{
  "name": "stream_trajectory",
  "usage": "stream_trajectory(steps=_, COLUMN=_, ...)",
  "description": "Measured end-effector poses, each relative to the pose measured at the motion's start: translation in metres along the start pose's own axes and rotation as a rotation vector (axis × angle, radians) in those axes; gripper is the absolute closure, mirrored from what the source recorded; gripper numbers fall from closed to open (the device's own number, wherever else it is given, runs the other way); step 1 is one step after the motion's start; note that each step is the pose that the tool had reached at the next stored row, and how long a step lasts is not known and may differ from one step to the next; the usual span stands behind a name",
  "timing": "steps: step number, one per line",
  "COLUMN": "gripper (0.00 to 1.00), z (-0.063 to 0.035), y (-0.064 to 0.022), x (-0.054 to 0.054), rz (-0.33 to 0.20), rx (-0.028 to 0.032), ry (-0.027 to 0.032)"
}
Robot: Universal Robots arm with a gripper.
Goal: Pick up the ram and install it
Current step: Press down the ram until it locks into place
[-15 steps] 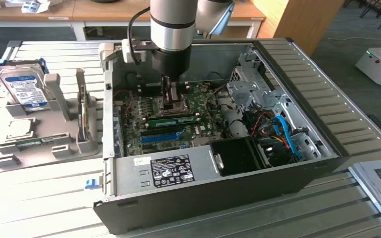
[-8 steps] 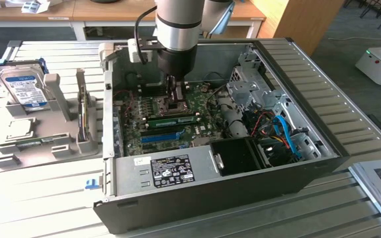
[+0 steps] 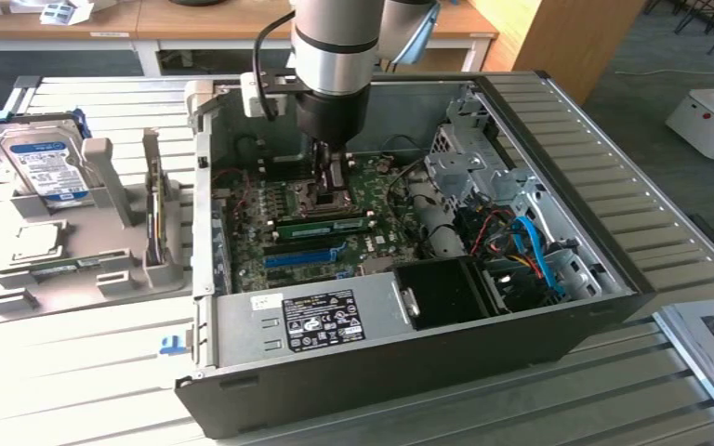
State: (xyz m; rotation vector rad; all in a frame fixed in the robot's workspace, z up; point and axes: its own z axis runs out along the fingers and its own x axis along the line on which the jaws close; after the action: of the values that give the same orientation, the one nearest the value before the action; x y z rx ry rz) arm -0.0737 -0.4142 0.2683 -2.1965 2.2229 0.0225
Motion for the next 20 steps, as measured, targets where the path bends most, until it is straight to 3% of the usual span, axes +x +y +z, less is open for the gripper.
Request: stream_trajectory(steps=20, gripper=0.90, z=-0.0087, y=-0.0007, x=-0.0002, rz=0.000, rx=-0.0011, ry=0.0001)
